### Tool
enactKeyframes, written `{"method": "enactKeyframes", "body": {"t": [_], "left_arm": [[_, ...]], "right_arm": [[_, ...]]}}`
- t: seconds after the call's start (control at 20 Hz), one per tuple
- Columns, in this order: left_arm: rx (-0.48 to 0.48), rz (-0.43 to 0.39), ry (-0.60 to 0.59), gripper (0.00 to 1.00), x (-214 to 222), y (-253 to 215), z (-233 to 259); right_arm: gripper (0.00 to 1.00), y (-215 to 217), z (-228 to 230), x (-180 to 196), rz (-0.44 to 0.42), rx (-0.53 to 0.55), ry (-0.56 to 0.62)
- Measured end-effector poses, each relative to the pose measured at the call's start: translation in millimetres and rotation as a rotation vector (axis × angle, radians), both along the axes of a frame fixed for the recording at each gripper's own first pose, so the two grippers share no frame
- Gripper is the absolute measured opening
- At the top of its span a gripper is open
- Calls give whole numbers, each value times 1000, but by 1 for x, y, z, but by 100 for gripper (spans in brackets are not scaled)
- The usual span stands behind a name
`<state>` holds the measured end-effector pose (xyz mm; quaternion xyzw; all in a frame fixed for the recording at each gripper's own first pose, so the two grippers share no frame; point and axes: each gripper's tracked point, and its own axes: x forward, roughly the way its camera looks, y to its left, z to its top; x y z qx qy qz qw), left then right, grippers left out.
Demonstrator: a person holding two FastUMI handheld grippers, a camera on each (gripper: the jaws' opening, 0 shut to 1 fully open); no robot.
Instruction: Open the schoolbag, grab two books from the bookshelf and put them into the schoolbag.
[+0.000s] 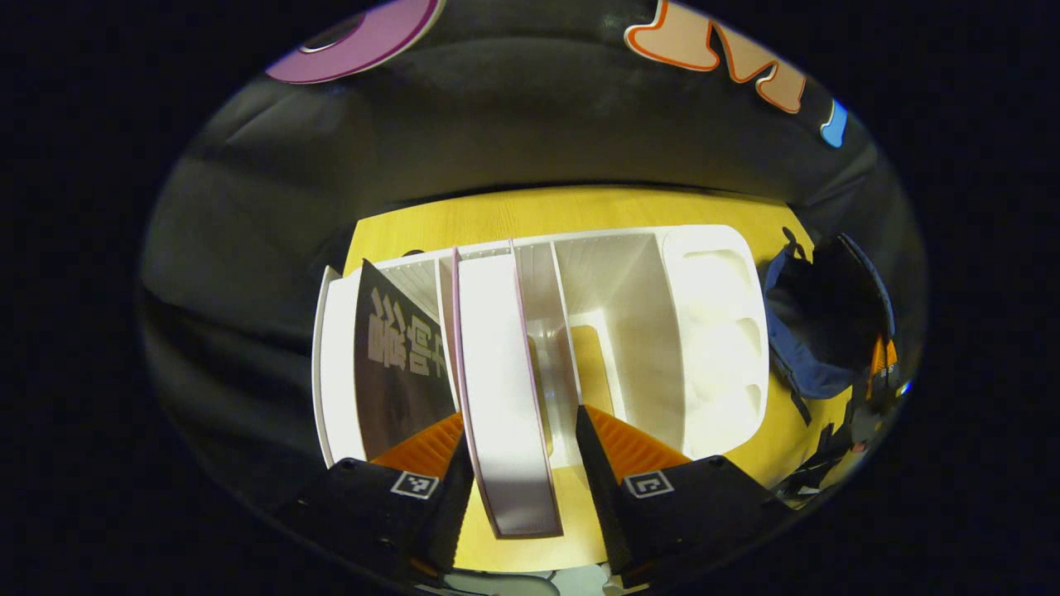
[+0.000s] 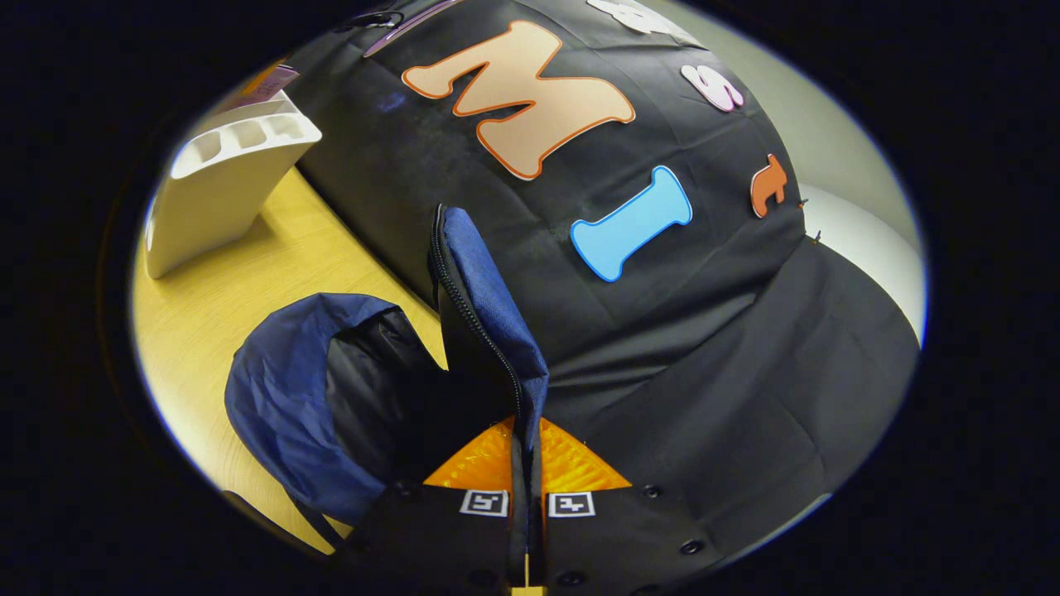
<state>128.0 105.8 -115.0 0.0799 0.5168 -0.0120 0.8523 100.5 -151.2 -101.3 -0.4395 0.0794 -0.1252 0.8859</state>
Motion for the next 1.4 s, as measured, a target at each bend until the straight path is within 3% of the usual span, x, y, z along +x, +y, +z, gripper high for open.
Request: {"method": "enactKeyframes", "body": {"t": [0.1,0.25,0.4,0.65,1.1,1.4], "left_arm": [[-4,11,29,57,5,2,-6],[-32,54,78,53,9,4,-15],[-19,65,106,40,12,9,-18],[24,113,173,38,5,13,-19],[56,163,176,38,-13,4,7],[-25,242,108,39,-34,-5,56]], "right_arm": [[4,-1,0,-1,2,-1,4],[2,0,0,-4,4,-3,4],[4,-1,0,-7,4,-1,6],[4,-1,-1,-10,3,-4,8],[4,-1,-3,-16,8,3,5],[4,-4,-2,-22,6,17,-7]]}}
